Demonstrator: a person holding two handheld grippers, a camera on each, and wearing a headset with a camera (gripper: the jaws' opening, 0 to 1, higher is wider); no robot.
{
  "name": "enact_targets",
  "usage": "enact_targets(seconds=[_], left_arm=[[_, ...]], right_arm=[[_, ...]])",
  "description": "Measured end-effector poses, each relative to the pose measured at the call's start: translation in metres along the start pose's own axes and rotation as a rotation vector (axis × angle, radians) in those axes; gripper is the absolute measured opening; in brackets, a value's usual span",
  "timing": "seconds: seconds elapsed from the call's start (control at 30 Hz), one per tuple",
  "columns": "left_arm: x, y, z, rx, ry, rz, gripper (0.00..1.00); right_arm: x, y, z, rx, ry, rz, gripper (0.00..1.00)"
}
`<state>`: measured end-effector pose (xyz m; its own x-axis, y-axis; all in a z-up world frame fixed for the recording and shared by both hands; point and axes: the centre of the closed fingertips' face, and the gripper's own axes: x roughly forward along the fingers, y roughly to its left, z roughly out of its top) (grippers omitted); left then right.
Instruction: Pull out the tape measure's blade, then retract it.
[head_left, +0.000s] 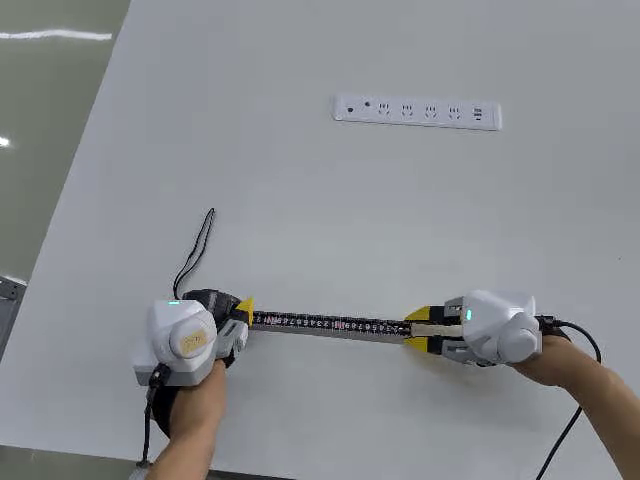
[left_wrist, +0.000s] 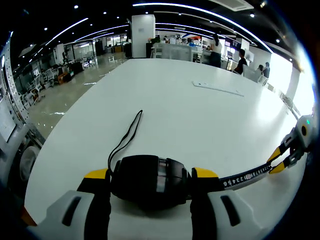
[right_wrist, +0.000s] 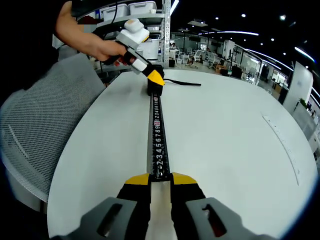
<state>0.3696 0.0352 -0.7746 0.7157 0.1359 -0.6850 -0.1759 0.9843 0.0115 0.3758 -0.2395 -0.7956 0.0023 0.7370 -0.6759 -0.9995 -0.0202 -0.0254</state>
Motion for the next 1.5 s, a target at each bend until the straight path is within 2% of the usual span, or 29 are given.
enact_targets(seconds=[0.67, 1.5], left_arm=[[-0.002, -0.001, -0.001, 0.005, 0.002, -0.004, 0.62], [0.000, -0.001, 0.000, 0.006, 0.010, -0.012, 0.62]], right_arm=[[0.005, 0.000, 0.006, -0.011, -0.004, 0.008, 0.13], [0.019, -0.002, 0.022, -0.017, -0.007, 0.022, 0.13]])
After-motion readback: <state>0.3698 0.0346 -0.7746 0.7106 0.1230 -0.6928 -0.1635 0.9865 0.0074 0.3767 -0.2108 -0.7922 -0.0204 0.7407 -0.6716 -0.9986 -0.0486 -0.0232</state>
